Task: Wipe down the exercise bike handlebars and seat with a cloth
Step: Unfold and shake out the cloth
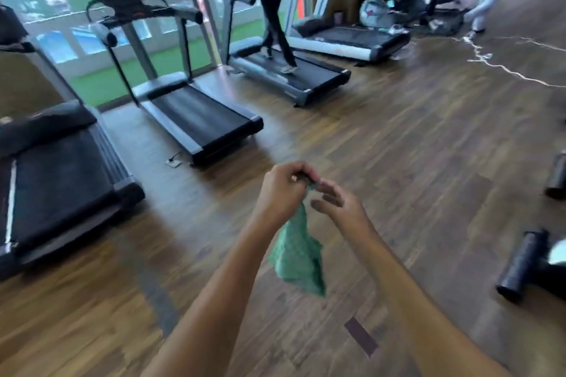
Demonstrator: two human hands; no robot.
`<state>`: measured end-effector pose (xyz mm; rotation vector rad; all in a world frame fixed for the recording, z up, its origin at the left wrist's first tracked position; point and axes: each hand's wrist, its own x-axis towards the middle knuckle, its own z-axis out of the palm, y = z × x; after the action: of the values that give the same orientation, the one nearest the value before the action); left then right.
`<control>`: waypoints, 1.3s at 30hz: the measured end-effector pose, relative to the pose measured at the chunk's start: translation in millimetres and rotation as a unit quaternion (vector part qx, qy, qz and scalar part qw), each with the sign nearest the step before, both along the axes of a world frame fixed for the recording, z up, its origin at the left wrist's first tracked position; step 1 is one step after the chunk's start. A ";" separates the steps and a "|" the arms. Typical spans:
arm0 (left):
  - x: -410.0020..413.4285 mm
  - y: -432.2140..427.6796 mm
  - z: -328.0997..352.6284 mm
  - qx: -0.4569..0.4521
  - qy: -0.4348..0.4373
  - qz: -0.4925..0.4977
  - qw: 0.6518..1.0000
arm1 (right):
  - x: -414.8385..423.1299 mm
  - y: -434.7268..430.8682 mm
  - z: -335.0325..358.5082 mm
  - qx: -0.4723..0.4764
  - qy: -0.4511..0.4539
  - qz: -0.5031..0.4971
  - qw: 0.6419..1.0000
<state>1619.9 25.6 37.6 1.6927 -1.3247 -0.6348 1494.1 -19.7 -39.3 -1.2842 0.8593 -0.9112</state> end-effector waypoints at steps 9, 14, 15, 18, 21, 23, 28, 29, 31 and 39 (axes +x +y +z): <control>-26.4 -113.2 12.4 -0.082 0.064 -0.133 0.986 | -56.7 -94.8 28.9 -0.050 0.022 0.005 0.998; -52.0 -186.8 23.2 -0.119 0.106 -0.138 0.977 | -100.8 -152.8 0.5 -0.021 0.104 -0.006 0.994; -57.4 -204.8 22.7 -0.119 0.107 -0.138 0.977 | -112.3 -167.4 -6.0 -0.007 0.117 -0.027 0.993; -72.2 -251.1 19.6 -0.118 0.117 -0.106 0.980 | -146.1 -205.5 -16.6 0.011 0.193 -0.094 0.977; -94.3 -297.2 17.8 -0.114 0.135 -0.088 0.980 | -185.8 -242.8 -21.7 0.015 0.269 -0.162 0.949; -108.2 -326.8 15.8 -0.111 0.146 -0.088 0.979 | -210.7 -263.2 -21.9 0.005 0.307 -0.220 0.926; -139.7 -407.1 9.9 -0.082 0.157 -0.092 0.980 | -258.3 -300.7 4.7 0.013 0.351 -0.339 0.873; -147.4 -425.1 8.1 -0.074 0.153 -0.092 0.981 | -266.3 -309.4 10.7 0.010 0.340 -0.360 0.869; -161.9 -457.4 5.0 -0.055 0.142 -0.094 0.984 | -282.6 -328.9 18.0 0.010 0.296 -0.403 0.866; -218.8 -581.6 -2.6 0.060 0.182 -0.211 0.959 | -352.0 -372.8 59.1 0.068 0.131 -0.496 0.856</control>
<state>1401.1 -556.0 35.1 1.3020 -1.4015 -1.2327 1142.0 -392.4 19.8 -0.7923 1.8510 -1.4416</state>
